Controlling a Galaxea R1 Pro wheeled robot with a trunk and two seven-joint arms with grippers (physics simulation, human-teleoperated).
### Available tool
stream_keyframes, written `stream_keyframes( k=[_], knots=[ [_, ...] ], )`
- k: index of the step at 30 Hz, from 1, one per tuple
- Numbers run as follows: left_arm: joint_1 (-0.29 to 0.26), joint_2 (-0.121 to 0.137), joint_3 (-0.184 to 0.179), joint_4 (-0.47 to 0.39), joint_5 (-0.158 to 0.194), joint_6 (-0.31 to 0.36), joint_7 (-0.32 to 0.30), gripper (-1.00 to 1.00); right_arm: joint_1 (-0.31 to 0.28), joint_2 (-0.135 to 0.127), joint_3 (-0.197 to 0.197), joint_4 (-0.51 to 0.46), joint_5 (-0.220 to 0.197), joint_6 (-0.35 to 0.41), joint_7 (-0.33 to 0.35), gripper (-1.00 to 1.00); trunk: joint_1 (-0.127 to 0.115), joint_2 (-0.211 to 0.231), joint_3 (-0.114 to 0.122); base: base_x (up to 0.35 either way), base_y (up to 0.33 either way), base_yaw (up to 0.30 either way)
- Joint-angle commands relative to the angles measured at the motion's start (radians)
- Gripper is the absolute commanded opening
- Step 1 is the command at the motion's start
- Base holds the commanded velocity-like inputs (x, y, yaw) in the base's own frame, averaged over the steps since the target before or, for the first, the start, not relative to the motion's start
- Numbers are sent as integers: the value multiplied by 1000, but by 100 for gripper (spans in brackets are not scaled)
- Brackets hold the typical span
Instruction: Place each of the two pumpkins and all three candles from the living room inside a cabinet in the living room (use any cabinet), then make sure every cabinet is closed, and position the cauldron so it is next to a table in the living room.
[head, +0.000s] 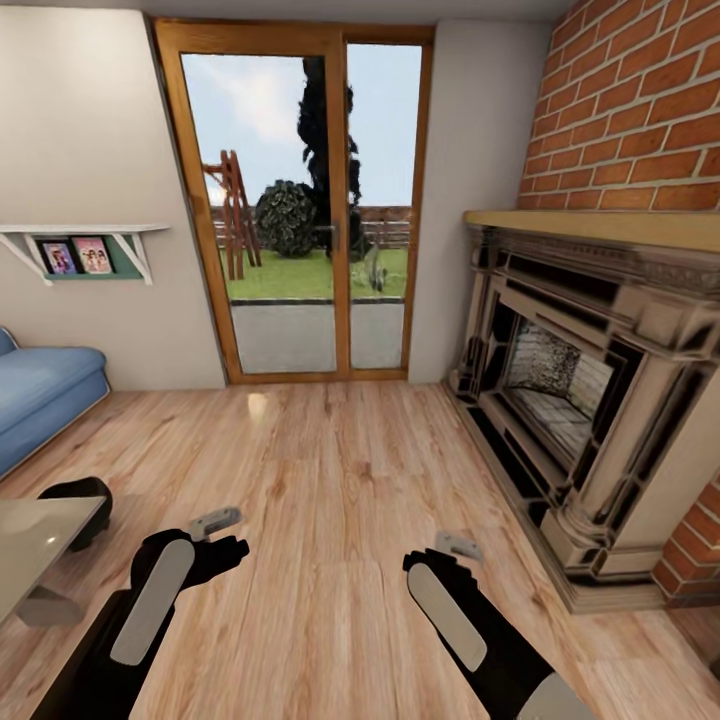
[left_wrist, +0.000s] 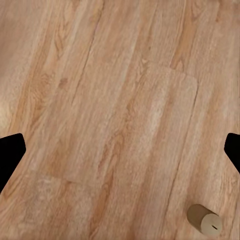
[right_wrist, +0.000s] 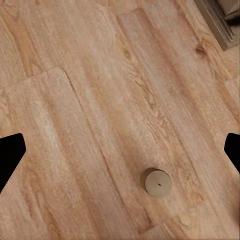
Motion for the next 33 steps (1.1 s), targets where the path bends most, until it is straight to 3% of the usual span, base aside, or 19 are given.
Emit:
stream_keyframes(
  k=[1, 7, 23, 25, 29, 33],
  knots=[
    [-1, 1, -2, -2, 10, 1, 10, 100, -1, 0, -6, 0, -3, 8, -6, 100, 0, -1, -1, 70, 0, 0],
    [-1, 1, -1, -4, 15, 1, 10, 100, -1, 0, -20, 38, -1, 8, -5, 100, 0, -1, -1, 20, 0, 0],
    [1, -10, -6, -60, 22, 43, 9, 100, -1, -1, -27, 75, -7, 8, -8, 100, 62, -113, -51, 1, 0, 0],
    [1, -10, -6, -62, 22, 43, 9, 100, -1, -1, -37, 100, -7, 8, -8, 100, 69, -127, -58, 0, 0, 0],
    [1, -12, -6, -63, 22, 43, 9, 100, -2, -1, -100, 137, -8, 10, 1, 100, 85, -155, -70, 0, 0, 0],
    [1, -13, -6, -64, 22, 43, 9, 100, -3, -2, -114, 142, -8, 11, 5, 100, 100, -183, -83, 0, 0, 0]
  ],
)
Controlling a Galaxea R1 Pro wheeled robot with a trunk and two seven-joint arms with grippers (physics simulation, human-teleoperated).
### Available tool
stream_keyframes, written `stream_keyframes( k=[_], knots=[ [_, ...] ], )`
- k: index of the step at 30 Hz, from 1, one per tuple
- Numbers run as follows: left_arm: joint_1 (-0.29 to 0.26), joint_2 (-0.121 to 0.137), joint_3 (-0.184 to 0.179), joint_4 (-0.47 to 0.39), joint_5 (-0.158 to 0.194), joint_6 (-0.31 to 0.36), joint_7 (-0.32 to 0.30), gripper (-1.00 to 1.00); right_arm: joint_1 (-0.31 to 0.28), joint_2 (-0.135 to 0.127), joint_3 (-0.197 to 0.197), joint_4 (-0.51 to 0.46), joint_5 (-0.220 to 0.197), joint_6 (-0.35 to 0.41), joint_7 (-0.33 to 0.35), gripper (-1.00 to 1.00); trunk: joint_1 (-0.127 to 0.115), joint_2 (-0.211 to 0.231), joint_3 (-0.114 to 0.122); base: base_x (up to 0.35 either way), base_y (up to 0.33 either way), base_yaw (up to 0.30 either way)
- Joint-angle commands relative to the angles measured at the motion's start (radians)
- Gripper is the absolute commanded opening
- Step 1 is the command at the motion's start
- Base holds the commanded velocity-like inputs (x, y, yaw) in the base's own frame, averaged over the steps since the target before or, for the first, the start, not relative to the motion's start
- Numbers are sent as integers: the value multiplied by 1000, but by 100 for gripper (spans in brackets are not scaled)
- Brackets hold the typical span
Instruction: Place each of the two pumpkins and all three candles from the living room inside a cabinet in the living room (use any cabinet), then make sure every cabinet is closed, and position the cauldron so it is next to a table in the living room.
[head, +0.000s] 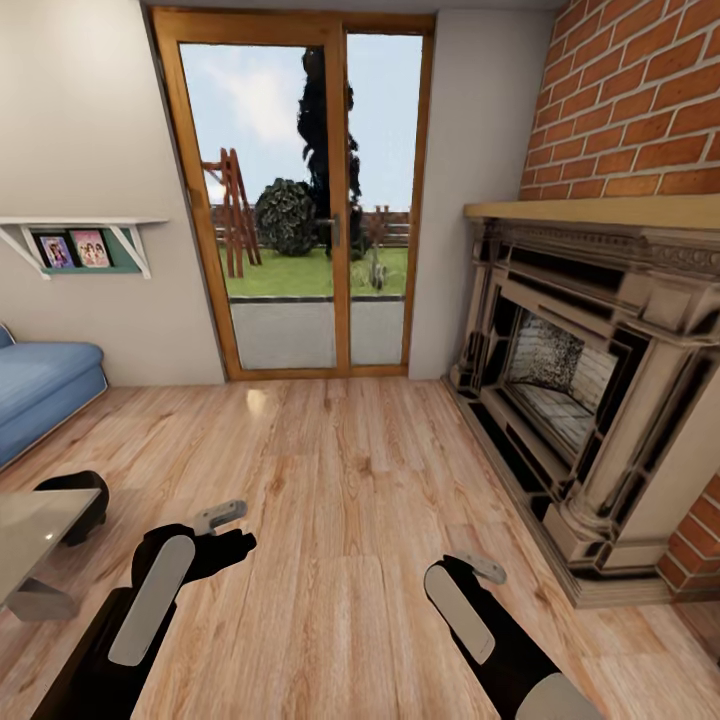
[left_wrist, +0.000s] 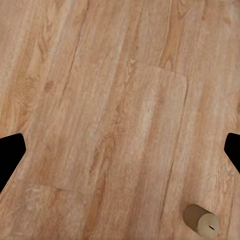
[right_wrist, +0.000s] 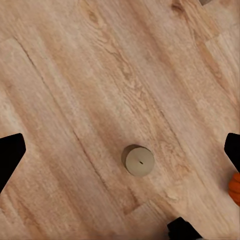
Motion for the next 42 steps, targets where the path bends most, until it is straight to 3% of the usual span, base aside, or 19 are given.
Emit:
stream_keyframes(
  k=[1, 42],
  knots=[
    [-1, 1, -2, -1, 9, 1, 10, 100, -1, 0, 1, -1, -4, 8, -6, 100, 4, -8, -4, 0, 0, 0],
    [-1, 1, -3, 1, 11, 1, 10, 100, -3, 0, -3, -4, 1, 7, -4, 100, 161, -295, -133, 0, 0, 0]
  ],
)
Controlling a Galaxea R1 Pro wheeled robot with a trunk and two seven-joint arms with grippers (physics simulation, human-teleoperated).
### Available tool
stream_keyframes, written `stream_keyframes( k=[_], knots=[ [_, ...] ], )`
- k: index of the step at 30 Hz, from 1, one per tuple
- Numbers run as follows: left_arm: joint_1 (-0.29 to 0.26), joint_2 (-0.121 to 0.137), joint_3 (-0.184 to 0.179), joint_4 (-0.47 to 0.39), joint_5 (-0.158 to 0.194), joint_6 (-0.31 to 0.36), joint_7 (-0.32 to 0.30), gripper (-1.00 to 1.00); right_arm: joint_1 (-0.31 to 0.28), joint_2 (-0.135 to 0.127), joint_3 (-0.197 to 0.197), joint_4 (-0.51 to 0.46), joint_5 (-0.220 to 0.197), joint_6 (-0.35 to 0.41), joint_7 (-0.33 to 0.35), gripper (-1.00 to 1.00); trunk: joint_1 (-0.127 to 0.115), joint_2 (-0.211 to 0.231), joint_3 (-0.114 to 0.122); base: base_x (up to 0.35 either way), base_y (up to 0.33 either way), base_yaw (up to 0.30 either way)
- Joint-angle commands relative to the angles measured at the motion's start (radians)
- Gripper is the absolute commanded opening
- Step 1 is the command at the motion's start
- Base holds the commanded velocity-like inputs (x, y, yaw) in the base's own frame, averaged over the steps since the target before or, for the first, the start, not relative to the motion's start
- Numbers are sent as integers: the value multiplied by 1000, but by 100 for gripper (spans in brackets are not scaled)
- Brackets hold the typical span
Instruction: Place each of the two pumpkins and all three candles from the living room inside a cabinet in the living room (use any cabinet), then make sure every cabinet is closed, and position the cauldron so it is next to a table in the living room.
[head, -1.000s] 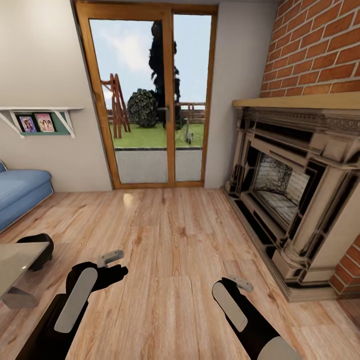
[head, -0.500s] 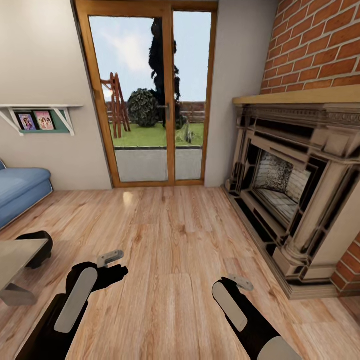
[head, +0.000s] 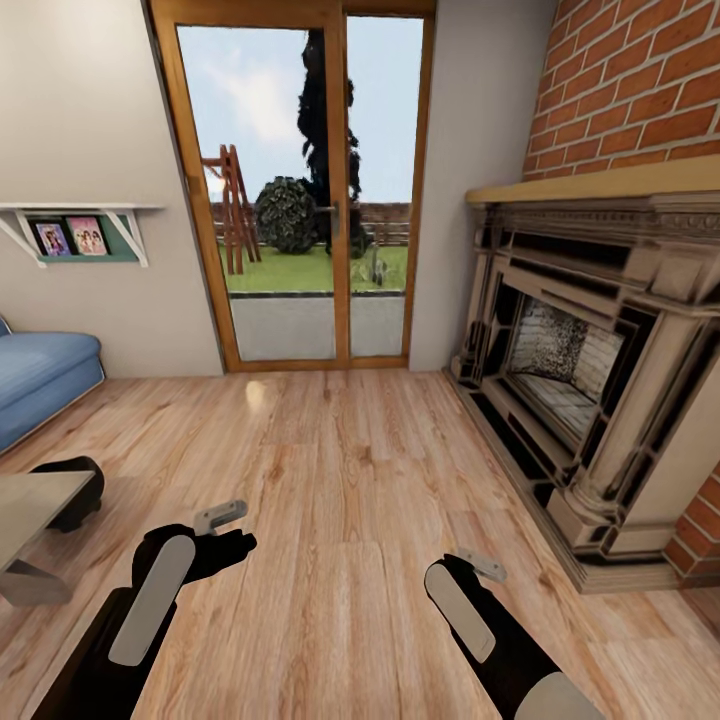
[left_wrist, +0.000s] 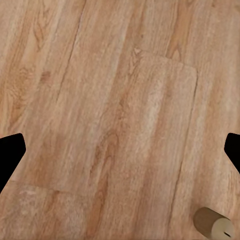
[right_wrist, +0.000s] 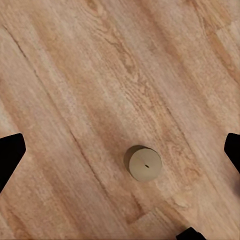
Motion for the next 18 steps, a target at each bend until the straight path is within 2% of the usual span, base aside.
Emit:
stream_keyframes(
  k=[1, 11, 18],
  knots=[
    [-1, 1, -2, -1, 9, 1, 10, 100, -1, 0, 2, -1, -3, 8, -6, 100, 4, -8, -4, 0, 0, 0],
    [-1, -1, -4, -1, 9, 1, 10, 100, -1, -1, 2, -2, 1, 8, -6, 100, 42, -78, -36, 0, 0, 0],
    [-1, -21, -12, 1, 7, 1, 11, 100, -1, 0, 3, 0, 0, 8, -5, 100, 69, -127, -58, 0, 0, 0]
  ],
)
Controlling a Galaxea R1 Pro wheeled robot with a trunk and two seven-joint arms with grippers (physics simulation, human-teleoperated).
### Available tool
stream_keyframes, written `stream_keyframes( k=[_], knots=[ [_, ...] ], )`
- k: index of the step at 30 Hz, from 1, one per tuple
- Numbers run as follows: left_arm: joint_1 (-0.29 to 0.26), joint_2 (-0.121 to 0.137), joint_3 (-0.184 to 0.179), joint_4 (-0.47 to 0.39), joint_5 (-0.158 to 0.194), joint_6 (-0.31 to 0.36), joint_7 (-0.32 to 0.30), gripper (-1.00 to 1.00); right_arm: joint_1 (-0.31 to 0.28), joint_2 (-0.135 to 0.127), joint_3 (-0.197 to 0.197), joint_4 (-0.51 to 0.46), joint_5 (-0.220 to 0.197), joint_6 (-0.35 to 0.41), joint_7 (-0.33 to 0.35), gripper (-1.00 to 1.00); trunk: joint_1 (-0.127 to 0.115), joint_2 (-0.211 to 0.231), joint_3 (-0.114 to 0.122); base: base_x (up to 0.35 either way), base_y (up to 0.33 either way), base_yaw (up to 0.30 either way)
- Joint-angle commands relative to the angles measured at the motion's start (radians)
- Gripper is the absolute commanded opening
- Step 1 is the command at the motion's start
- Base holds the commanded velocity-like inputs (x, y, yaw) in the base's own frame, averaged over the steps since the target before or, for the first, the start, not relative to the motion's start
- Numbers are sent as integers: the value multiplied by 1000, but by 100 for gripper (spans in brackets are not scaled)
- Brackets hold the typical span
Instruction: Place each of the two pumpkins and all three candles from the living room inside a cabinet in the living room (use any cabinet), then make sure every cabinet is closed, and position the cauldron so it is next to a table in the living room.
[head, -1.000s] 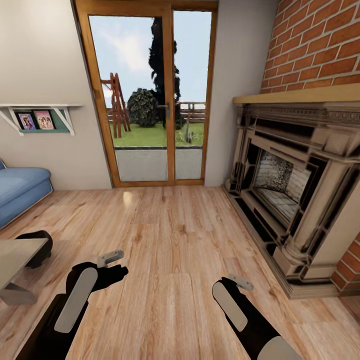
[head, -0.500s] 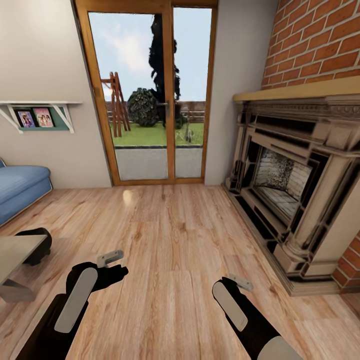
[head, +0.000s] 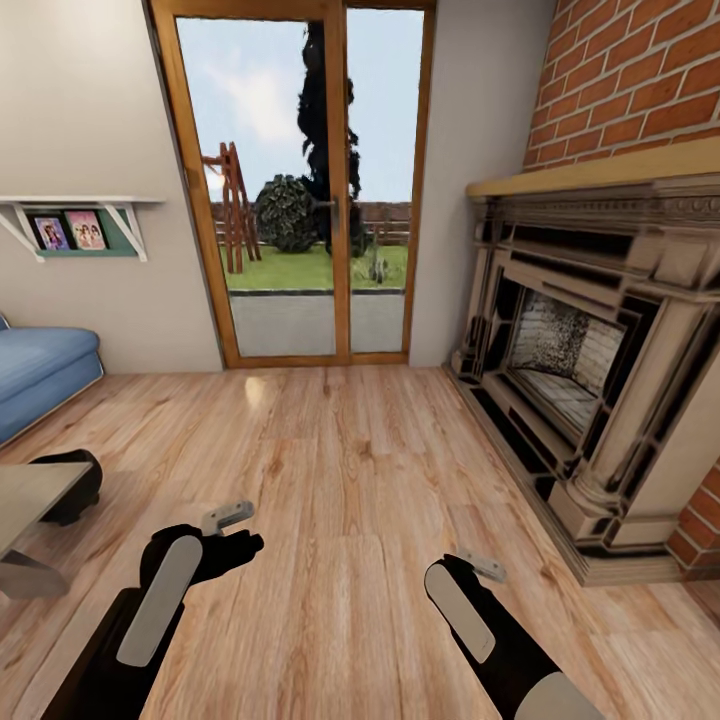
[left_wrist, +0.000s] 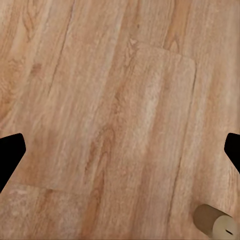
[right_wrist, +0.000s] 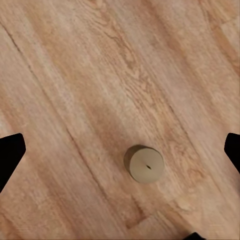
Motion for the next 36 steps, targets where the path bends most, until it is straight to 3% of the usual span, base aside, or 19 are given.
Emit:
stream_keyframes(
  k=[1, 16, 22, 25, 30, 36],
  knots=[
    [-1, 0, -2, -1, 9, 1, 11, 100, -1, 0, 1, -1, -6, 8, -6, 100, 4, -8, -4, 0, 0, 0],
    [-1, -1, -3, 2, 11, 2, 10, 100, -2, -15, -9, 2, -14, 25, 15, 100, 61, -113, -51, 0, 0, 0],
    [-1, -2, -3, 4, 11, 3, 10, 100, -3, -52, -60, 12, -18, 27, 110, 100, 84, -155, -70, 0, 0, 0],
    [-1, -3, -3, 5, 11, 2, 9, 100, -4, -88, -73, 26, -18, 37, 176, 100, 96, -176, -79, 0, 0, 0],
    [-1, -2, -4, 5, 11, 3, 9, 100, -4, -108, -76, 36, -17, 44, 199, 100, 115, -211, -95, 0, 0, 0],
    [-1, -3, -4, 5, 11, 3, 9, 100, -4, -119, -77, 186, -8, 32, 278, 100, 138, -253, -114, 0, 0, 0]
  ],
)
